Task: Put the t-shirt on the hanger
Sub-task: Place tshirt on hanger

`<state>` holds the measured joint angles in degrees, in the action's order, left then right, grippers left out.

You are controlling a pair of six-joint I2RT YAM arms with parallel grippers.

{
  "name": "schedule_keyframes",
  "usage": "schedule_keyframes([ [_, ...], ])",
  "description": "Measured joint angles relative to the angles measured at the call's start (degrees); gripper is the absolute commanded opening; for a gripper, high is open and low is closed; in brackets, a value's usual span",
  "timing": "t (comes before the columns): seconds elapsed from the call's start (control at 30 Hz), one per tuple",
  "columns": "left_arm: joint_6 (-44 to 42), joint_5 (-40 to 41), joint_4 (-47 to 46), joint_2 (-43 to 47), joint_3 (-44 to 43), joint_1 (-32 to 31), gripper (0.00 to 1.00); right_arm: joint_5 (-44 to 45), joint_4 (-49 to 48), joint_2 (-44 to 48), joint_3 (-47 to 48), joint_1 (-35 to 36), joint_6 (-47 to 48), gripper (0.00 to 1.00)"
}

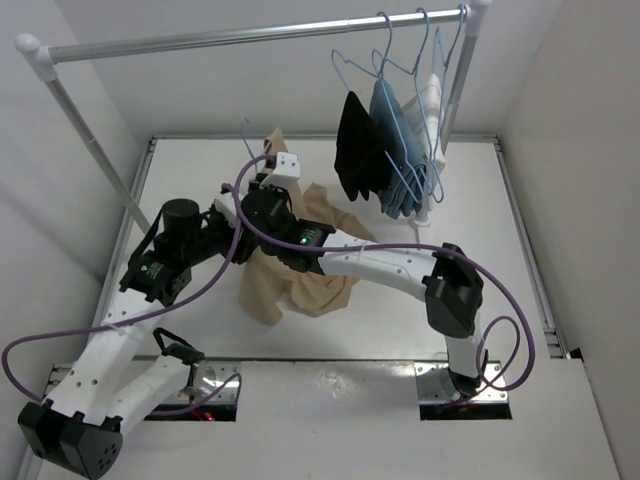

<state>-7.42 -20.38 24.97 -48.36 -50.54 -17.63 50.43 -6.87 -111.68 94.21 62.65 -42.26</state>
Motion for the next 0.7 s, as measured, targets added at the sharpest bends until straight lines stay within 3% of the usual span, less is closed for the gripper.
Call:
schedule_keyframes([
  [0.03, -0.33, 0.31, -0.04, -0.02, 0.57, -0.22, 0.47, -0.13, 0.46, -0.15, 0.02, 0.11, -0.52, 0.0],
  [0.07, -0.61, 0.66, -0.04, -0.02, 1.05, -0.37, 0.32, -0.31, 0.72, -0.31, 0.02, 0.17, -1.18, 0.0],
  [0.13, -1.33, 1.11, 0.0, -0.07, 2.16, -0.46, 0.16, -0.55, 1.38, -0.61, 0.02, 0.39, -2.14, 0.0],
  [0.23, -1.38, 4.02, 0.15, -0.15, 3.15, 0.02, 0.0, -0.5, 2.43, -0.7, 0.02, 0.79, -3.48, 0.0],
  [0.63, -1.53, 7.85, 1.33, 3.93, 4.2, -0.02, 0.0, -3.23, 1.18, -0.42, -1.07, 0.59, -7.43, 0.0],
  [0.7, -0.59, 8.02, 1.55, 5.16, 4.46, -0.04, 0.0, -4.28, -0.37, 0.13, -2.38, 0.55, -7.43, 0.19],
])
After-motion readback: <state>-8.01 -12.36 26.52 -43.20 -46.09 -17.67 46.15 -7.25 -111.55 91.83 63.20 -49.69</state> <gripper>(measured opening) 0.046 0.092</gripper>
